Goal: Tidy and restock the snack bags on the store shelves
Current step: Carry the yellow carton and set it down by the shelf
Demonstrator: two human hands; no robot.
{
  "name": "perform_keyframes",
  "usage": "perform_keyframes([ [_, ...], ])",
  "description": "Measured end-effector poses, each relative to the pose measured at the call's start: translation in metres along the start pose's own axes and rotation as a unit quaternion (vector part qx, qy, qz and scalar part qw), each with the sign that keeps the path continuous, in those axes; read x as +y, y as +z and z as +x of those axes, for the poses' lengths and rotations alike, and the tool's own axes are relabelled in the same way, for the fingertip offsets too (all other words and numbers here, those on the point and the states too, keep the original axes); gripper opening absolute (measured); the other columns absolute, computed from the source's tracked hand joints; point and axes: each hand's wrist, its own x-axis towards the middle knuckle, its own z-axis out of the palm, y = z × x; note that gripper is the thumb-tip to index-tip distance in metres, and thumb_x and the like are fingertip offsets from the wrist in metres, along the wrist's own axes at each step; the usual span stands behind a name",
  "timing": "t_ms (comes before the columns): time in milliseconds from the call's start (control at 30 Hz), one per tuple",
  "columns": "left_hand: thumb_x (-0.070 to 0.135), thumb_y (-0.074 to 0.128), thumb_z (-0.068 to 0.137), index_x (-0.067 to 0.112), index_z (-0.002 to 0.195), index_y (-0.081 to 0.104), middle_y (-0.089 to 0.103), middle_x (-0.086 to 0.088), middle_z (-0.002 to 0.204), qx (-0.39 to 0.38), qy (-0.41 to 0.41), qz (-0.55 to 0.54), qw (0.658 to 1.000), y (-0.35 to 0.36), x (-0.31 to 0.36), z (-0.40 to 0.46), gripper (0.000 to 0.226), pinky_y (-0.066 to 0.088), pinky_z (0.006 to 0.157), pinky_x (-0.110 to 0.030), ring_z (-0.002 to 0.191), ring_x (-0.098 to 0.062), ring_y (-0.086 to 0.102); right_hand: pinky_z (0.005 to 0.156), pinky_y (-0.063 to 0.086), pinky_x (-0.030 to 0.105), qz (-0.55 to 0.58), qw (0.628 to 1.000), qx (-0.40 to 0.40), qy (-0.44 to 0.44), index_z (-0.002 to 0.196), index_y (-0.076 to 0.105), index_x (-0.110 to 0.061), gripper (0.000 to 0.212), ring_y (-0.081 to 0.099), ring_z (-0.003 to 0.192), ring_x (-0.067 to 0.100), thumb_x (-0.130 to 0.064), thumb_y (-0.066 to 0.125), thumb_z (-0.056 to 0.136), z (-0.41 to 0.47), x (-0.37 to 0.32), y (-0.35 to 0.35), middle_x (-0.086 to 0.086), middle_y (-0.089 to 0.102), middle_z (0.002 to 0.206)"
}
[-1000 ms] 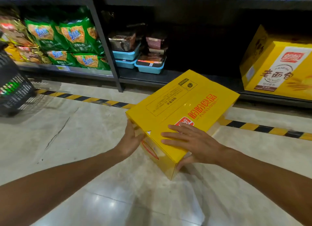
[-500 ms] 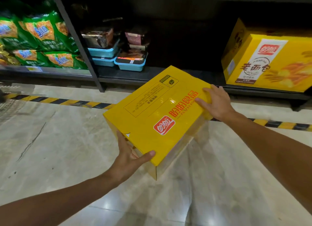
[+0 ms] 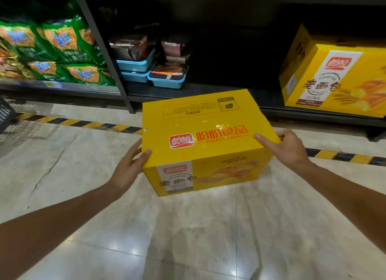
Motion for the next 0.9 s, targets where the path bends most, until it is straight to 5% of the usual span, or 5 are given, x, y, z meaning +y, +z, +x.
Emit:
perform_keyframes([
  [100, 0.043, 0.062, 0.094, 0.057, 0.139, 0.034, 0.063, 0.02, 0.127, 0.01, -0.004, -0.019, 1.0, 0.019, 0.005, -0.002, 0.055, 0.057, 0.085, -0.036, 0.109, -0.006, 0.067, 0.062, 0.042, 0.031, 0.028, 0.999, 0.007, 0.026, 0.103, 0.06, -0.013, 0.07, 0.063, 0.094, 0.021, -0.073, 0.074, 0.069, -0.015, 0.007, 0.005, 0.003, 0.064, 0.101],
  [233, 0.028, 0.083, 0.076, 0.062, 0.141, 0.011, 0.051, 0.032, 0.131, -0.058, 0.015, 0.04, 0.997, 0.011, 0.012, 0.002, 0.102, 0.058, 0.079, -0.022, 0.11, 0.002, 0.061, 0.093, 0.049, 0.031, 0.135, 0.983, -0.128, 0.008, 0.154, 0.03, -0.021, 0.107, 0.05, 0.126, 0.017, -0.048, 0.084, 0.066, -0.017, -0.002, -0.004, -0.004, 0.046, 0.14],
  [367, 0.063, 0.095, 0.041, 0.051, 0.156, -0.003, 0.052, 0.022, 0.134, -0.063, -0.023, 0.058, 0.996, 0.005, 0.021, 0.012, 0.152, 0.057, 0.086, -0.033, 0.115, -0.008, 0.06, 0.11, 0.042, 0.04, 0.12, 0.97, -0.213, -0.003, 0.164, -0.006, -0.034, 0.142, 0.044, 0.139, 0.019, -0.036, 0.091, 0.06, -0.016, -0.004, -0.007, -0.004, 0.04, 0.155],
  [600, 0.019, 0.086, 0.074, 0.055, 0.149, 0.001, 0.047, 0.031, 0.124, -0.085, -0.026, 0.051, 0.995, 0.007, 0.025, 0.012, 0.119, 0.059, 0.062, -0.024, 0.104, 0.001, 0.057, 0.109, 0.047, 0.044, 0.154, 0.968, -0.197, 0.028, 0.163, 0.003, -0.036, 0.137, 0.047, 0.137, 0.022, -0.047, 0.089, 0.058, -0.012, -0.011, -0.006, -0.003, 0.041, 0.157],
  [900, 0.018, 0.085, 0.078, 0.058, 0.147, 0.01, 0.055, 0.025, 0.122, -0.075, -0.028, 0.02, 0.997, 0.007, 0.028, 0.02, 0.109, 0.058, 0.066, -0.027, 0.103, -0.006, 0.063, 0.078, 0.049, 0.023, 0.195, 0.969, -0.143, 0.043, 0.158, 0.023, -0.038, 0.11, 0.052, 0.119, 0.017, -0.027, 0.091, 0.073, -0.028, -0.014, -0.008, -0.008, 0.051, 0.131],
])
